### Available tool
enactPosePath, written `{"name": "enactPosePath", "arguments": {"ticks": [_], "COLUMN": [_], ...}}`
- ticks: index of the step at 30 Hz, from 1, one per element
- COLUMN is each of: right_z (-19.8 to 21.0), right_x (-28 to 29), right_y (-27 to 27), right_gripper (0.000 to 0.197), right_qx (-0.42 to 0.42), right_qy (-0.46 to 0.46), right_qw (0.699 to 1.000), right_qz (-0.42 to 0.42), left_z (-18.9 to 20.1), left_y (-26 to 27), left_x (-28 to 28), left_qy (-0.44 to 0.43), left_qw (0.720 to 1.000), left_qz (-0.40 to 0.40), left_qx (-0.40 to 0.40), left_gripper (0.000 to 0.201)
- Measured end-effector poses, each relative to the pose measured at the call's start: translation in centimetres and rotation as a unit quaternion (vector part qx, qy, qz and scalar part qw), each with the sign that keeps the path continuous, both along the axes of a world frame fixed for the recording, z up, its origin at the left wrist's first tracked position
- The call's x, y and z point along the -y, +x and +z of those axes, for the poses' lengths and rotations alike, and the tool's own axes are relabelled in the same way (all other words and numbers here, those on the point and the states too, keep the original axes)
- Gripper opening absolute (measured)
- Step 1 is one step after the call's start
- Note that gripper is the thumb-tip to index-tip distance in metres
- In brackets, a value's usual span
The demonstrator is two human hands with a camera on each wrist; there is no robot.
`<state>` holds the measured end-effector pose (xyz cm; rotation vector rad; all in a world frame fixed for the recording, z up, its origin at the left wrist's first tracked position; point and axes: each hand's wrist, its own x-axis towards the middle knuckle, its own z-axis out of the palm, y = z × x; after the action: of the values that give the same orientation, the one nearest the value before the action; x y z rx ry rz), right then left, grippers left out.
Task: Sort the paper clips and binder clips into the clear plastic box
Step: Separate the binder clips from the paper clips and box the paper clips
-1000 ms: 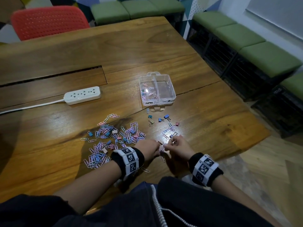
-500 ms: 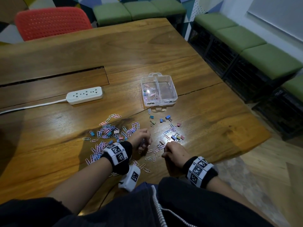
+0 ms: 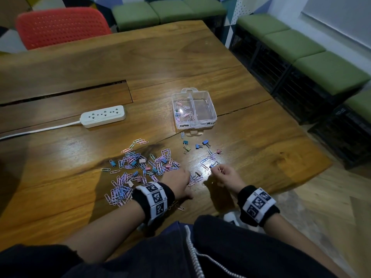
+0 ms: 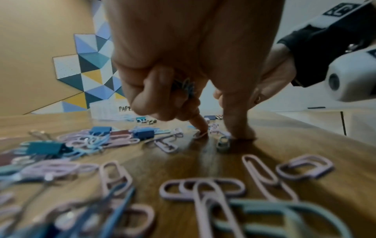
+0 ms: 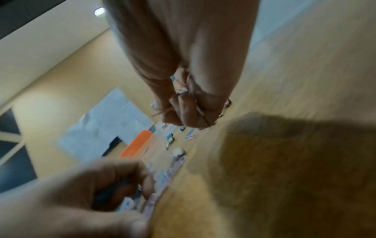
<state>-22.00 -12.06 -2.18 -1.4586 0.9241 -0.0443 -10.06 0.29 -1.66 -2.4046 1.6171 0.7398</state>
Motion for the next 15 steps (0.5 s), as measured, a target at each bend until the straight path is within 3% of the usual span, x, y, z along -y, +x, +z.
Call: {"name": "enactPosePath", "arguments": {"ticks": [3, 6, 9, 11, 13, 15], "right_z": [0.4, 0.3, 0.3, -0.1, -0.6, -0.8], "right_x": [0.5, 0.7, 0.0, -0.9, -1.6, -2.0], "right_y": [0.0, 0.2, 0.5, 0.6, 0.8, 1.0], "right_gripper": [0.016, 0.023, 0.027, 0.029, 0.027, 0.024], "right_qx": [0.063, 0.05, -0.004, -0.038, -0.061, -0.101], "right_qy": [0.159, 0.216, 0.109, 0.002, -0.108, -0.234], "right_qw": [0.984, 0.973, 0.994, 0.997, 0.985, 0.95], "right_qz": [-0.056, -0.062, 0.01, 0.069, 0.12, 0.179], "left_z": [-0.3, -0.2, -0.5, -0.6, -0.2, 0.3], "left_y": [0.2, 0.2, 0.3, 0.6, 1.2, 1.8], "left_x": [0.2, 0.0, -0.2, -0.1, 0.1, 0.0], "left_qy": [0.009, 0.026, -0.008, -0.057, -0.102, -0.141], "left_qw": [1.0, 1.0, 0.998, 0.979, 0.927, 0.847], "left_qz": [0.011, -0.009, 0.015, 0.099, 0.205, 0.304], "left_qx": [-0.001, -0.002, -0.061, -0.169, -0.296, -0.412], "left_gripper": [0.042, 0.039, 0.021, 0.02, 0.029, 0.032]}}
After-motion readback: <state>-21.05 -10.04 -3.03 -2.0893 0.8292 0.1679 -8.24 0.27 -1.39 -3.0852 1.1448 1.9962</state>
